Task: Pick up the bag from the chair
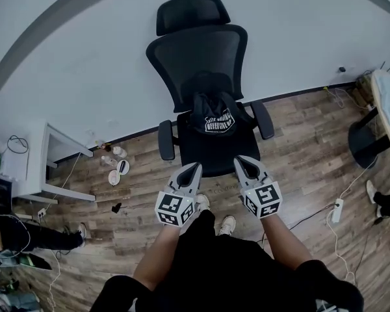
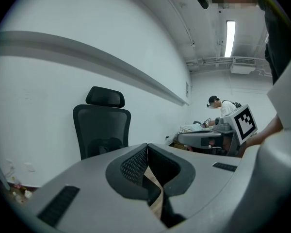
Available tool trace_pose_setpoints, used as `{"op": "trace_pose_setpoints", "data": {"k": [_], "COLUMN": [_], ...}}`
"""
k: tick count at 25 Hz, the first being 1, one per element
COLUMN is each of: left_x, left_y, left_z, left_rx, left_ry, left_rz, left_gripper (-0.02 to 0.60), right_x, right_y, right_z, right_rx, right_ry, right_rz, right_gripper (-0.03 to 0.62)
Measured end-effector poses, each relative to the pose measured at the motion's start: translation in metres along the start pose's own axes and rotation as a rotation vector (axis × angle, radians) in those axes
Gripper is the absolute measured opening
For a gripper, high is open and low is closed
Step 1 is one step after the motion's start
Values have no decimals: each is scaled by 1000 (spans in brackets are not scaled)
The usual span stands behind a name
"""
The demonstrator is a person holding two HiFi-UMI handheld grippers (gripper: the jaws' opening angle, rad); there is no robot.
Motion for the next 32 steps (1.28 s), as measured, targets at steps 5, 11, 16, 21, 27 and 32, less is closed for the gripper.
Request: {"op": "trace_pose_setpoints", "data": {"k": [5,11,16,21,27,32], "left_x": [17,46,76,108,143,165], "left_y": [-12,-35,-70,-115,-158,-188], "left_z": [2,6,9,8,7,1], "left_rx": [0,-13,-31,-29,-20,0], "left_ry": [-3,-2,-19,-39,-53,-53], "left_rz": [-5,-2,-10,-14,11,35], "left_gripper": [21,21,21,21,21,21], "right_x": [18,52,96,147,206,241], "right_y": [9,29,47,59,67,73], "right_z": [-3,-13,-24,-36,-46,-51], "right_rx": [-4,-22,-23,-17,-41,-48], "right_ry": [-16,-36,-53,-74,-118,-139], "right_rz": [-11,25,30,21,25,38], "right_gripper": [21,21,21,21,21,21]}}
Point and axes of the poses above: the fingertips, and each gripper's own axes: x forward along the fingers, y to its right, z out of its underside, the point moved 7 cm from there along -x, backward along the fingers, and after that the axes turned 14 degrees about x, right-handed, at the moved point
